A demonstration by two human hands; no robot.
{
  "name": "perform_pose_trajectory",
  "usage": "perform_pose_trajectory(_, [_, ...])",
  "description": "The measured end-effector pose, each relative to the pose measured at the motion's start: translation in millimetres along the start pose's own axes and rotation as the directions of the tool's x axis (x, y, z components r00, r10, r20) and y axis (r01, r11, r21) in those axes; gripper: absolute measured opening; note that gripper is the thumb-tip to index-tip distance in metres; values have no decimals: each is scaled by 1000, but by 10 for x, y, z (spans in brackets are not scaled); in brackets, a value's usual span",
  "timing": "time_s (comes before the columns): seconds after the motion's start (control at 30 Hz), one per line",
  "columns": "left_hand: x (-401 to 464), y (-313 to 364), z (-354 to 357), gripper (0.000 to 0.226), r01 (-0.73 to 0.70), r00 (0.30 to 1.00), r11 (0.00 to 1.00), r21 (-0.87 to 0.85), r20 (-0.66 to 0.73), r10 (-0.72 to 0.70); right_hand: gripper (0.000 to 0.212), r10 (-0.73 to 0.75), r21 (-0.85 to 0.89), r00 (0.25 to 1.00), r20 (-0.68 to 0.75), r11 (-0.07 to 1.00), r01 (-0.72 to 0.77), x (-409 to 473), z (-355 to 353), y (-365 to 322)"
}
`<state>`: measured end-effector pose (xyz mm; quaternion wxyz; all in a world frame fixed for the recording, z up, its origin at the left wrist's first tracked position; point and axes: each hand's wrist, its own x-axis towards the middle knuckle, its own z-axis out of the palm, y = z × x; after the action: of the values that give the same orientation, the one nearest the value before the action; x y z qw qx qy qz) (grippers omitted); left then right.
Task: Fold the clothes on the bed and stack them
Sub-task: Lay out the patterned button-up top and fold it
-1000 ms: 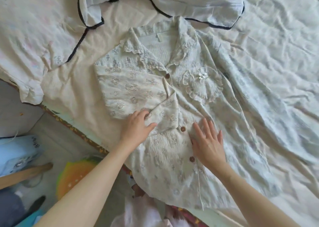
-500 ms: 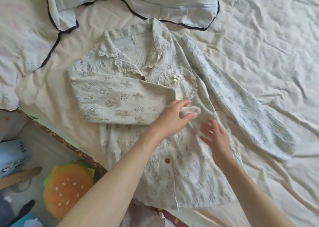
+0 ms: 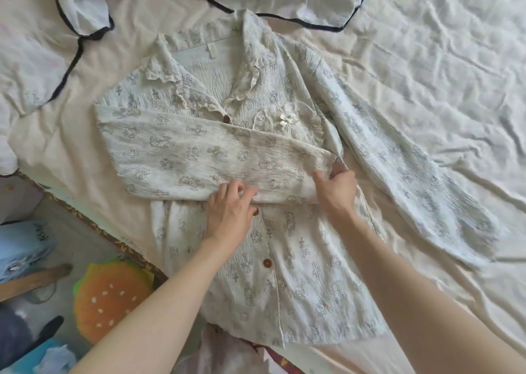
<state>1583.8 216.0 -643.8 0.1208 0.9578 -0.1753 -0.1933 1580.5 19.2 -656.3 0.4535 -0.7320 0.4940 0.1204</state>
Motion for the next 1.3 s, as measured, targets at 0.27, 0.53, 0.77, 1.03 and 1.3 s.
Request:
perform_pose_trajectory(0.27, [49,244,-60,6,-134,977,985,-113,-184,112,26,-15,200,1000,19,980,11,-209,-232,76])
perform_pose_trajectory(0.53, [-111,340,87,37,-208,971,952,-224,70,229,21,81,10,997,18,997,-81,-297,-591,320])
perform_pose_trajectory(0.77, [-367,-277,-251,20,185,928,849,-496,-195,-317,39,-274,-390,956,-104,896,214,-539,-385,-67])
perform_pose_trajectory(1.03, [-471,-1426,-404,19,525,662,249,-814,207,-720,36,-521,-426,714,469,575,699,-837,713,-1234])
perform_pose_trajectory(1.3, [-237,-1839,-563,18,326,739,-258,-910,415,-530,44,-556,-445,542,630,313,839,-891,1994,-2271])
